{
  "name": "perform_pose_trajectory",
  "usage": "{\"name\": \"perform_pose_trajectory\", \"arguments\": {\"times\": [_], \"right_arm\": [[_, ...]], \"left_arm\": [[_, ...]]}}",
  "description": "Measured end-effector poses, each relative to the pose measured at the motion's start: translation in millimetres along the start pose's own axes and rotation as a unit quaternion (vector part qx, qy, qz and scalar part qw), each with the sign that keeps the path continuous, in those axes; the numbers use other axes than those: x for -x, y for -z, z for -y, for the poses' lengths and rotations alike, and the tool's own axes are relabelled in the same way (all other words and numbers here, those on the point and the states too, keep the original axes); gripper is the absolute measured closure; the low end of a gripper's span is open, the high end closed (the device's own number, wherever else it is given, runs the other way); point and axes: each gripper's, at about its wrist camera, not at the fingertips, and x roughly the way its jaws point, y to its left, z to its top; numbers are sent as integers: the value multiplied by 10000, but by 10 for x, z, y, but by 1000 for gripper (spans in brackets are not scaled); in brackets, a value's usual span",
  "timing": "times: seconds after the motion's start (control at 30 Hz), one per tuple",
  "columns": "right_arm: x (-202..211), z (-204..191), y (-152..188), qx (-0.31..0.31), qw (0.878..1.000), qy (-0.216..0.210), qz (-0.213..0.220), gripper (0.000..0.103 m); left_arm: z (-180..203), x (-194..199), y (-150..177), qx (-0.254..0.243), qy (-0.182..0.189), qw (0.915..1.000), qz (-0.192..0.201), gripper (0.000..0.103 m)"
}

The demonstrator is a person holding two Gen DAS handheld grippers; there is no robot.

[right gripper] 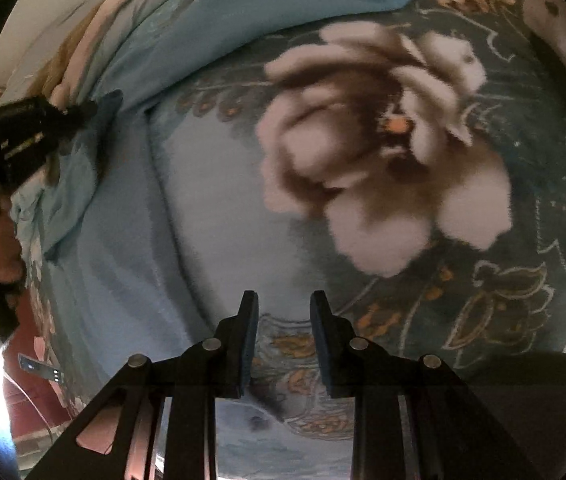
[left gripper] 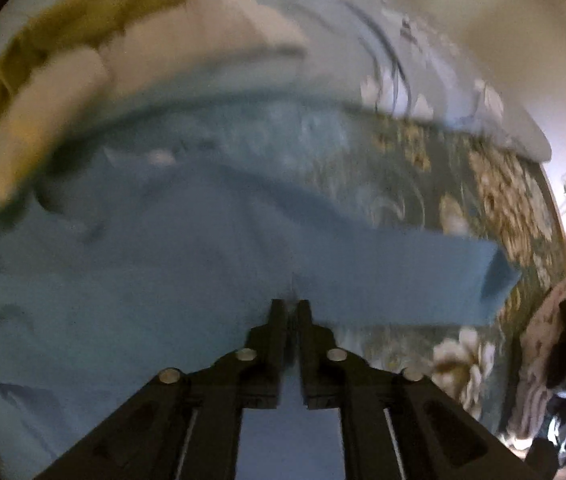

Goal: Fold clothes

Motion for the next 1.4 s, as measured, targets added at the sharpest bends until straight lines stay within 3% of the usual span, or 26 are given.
{"name": "perform_pose_trajectory", "arguments": {"times": [0.1,0.2,0.23,0.27,0.33,0.43,0.53,0.63,0.77,0.9,0.97,1.0,1.2,1.3,1.4], "right_arm": [[-35,-69,-46,67,9999,-97,-9,76],[-63,-273,-162,248,9991,-326,49,76],[-75,-368,-224,327,9986,-408,76,76],[-88,-463,-288,408,9979,-491,105,76],[-97,-642,-448,596,9959,-656,194,73],[-168,-1046,-767,836,9925,-801,403,71],[-309,-1384,-1072,946,9901,-898,521,71],[-477,-1595,-1301,984,9899,-910,469,71],[-715,-1719,-1499,1034,9923,-626,273,71],[-633,-1597,-1425,995,9925,-669,244,71],[-600,-1645,-1402,1102,9913,-659,282,82],[-504,-1616,-1350,1201,9902,-638,319,96],[-142,-1934,-1423,1997,9724,-624,1035,99],[-131,-1854,-1470,1930,9737,-571,1065,99],[-401,-1732,-1505,1845,9797,-218,750,99]], "left_arm": [[-66,40,149,-14,295,9995,-132,56],[-329,327,372,53,562,9983,115,44],[-482,442,459,128,452,9986,252,43],[-645,558,550,206,291,9986,400,43],[-1040,721,725,406,-628,9945,727,42],[-1654,779,943,930,-1841,9752,804,42],[-2209,738,1131,1645,-1988,9643,604,42],[-2496,736,1243,2010,-1877,9593,644,41],[-2526,674,1251,2002,-1808,9606,670,41],[-2531,678,1307,2164,-1727,9575,806,41],[-2553,693,1363,2355,-1583,9546,901,41],[-2558,708,1389,2418,-1531,9534,954,41],[-2491,757,1498,2549,-1490,9487,1127,42],[-2424,735,1561,2556,-1545,9473,1161,40],[-2372,696,1609,2570,-1580,9472,1088,40]]}}
